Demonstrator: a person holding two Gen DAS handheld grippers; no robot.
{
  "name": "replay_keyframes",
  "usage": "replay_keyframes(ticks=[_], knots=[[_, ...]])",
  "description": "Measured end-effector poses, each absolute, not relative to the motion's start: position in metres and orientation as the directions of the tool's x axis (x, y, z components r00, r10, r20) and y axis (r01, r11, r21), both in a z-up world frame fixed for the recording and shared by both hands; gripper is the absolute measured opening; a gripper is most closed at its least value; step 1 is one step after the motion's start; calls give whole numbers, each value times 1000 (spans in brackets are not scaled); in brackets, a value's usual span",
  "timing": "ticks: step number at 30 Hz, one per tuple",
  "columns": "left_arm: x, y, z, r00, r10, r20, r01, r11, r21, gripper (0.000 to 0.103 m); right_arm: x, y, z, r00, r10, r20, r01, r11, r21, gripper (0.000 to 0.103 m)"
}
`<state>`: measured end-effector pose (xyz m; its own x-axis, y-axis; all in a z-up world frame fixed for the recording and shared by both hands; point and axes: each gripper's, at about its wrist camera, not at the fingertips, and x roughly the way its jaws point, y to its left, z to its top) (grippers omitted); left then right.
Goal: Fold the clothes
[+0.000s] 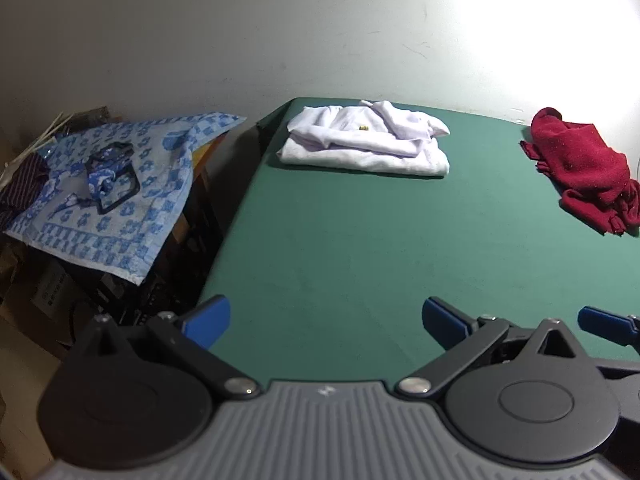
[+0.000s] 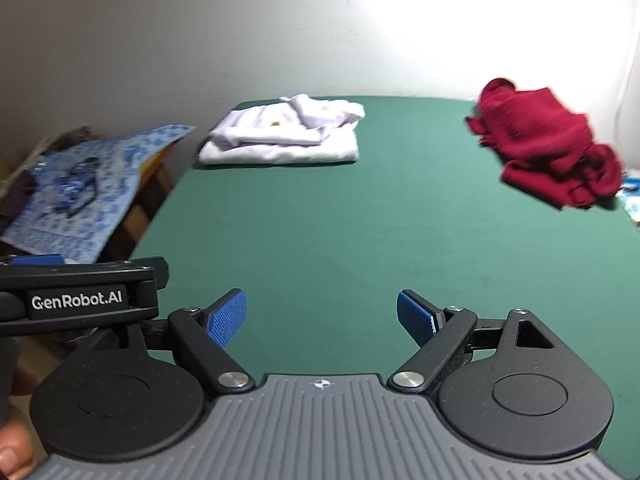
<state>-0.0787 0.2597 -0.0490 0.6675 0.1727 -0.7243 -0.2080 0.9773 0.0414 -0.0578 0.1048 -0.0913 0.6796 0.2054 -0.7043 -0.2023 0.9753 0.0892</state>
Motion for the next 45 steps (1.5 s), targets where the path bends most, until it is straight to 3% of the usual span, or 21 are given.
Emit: replay_keyframes(ticks=[4, 11, 19, 27, 32, 36, 40, 45], knots=[[-80, 267, -49, 700, 217, -680, -180, 976, 127, 102, -57, 114, -94, 687, 153, -710, -139, 987, 78, 87], [-77, 287, -48, 729, 222, -647, -176, 975, 136, 102, -56, 124, -95, 708, 41, -705, -24, 999, 34, 87], [-62, 299, -56, 679, 136, -721, -147, 988, 48, 102, -40, 137, -85, 741, -25, -671, -19, 998, -58, 87], [-53, 304, -63, 655, 216, -724, -234, 969, 78, 102, -22, 145, -86, 746, 24, -665, -58, 998, -28, 88], [-53, 306, -65, 682, 261, -683, -264, 959, 102, 102, -12, 147, -89, 737, 68, -673, -79, 997, 14, 88], [-52, 308, -63, 699, 242, -673, -267, 961, 68, 102, -7, 148, -92, 730, 81, -679, -88, 996, 24, 88], [-52, 301, -61, 699, 288, -655, -280, 953, 120, 102, -6, 149, -92, 732, 84, -676, -97, 995, 19, 88], [-51, 306, -58, 677, 242, -695, -248, 964, 93, 102, -9, 142, -91, 726, 105, -680, -85, 994, 63, 88]])
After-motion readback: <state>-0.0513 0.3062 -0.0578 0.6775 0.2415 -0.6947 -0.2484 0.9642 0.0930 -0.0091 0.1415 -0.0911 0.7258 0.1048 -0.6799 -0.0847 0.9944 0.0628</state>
